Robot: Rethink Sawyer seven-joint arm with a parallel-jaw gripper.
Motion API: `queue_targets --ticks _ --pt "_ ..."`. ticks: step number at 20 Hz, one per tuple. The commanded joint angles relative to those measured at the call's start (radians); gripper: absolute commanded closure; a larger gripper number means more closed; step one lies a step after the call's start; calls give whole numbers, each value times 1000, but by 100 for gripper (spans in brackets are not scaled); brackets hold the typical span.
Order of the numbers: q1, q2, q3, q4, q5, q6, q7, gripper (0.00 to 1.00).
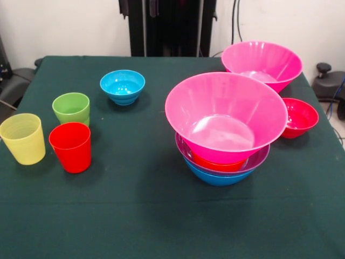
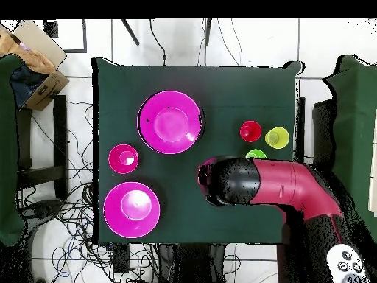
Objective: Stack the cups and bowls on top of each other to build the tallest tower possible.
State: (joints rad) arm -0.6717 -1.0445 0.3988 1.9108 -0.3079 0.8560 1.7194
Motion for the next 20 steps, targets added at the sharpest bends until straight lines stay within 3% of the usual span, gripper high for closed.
queue_targets --ticks 1,8,12,16,20 --pt "26 -26 57 165 4 -15 -78 0" --pt "155 -44 -10 221 -30 -51 101 0" --pt "190 -85 -13 284 38 -88 121 0" --pt "203 -135 13 368 155 -180 110 0" --pt "247 -124 3 385 185 -237 132 0"
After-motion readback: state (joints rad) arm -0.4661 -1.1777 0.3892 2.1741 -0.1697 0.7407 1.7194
